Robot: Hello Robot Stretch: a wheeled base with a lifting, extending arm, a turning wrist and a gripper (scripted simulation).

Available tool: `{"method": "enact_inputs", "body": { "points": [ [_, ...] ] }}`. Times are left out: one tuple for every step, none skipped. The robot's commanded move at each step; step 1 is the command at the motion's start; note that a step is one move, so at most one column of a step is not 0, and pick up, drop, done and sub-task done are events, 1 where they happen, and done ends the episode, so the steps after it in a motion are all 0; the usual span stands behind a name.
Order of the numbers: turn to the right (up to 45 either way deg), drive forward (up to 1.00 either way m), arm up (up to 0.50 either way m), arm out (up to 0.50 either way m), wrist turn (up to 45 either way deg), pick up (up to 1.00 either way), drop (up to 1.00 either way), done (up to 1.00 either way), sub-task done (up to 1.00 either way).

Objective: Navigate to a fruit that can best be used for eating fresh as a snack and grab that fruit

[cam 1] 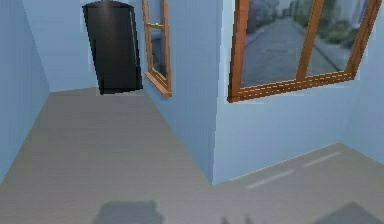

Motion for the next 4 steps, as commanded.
{"method": "enact_inputs", "body": {
  "points": [
    [0.0,0.00,0.00,0.00,45.0,0.00,0.00,0.00,0.00],
    [0.0,0.00,0.00,0.00,21.0,0.00,0.00,0.00,0.00],
    [0.0,0.00,-0.30,0.00,0.0,0.00,0.00,0.00,0.00],
    [0.0,0.00,0.00,0.00,0.0,1.00,0.00,0.00,0.00]
  ]
}}
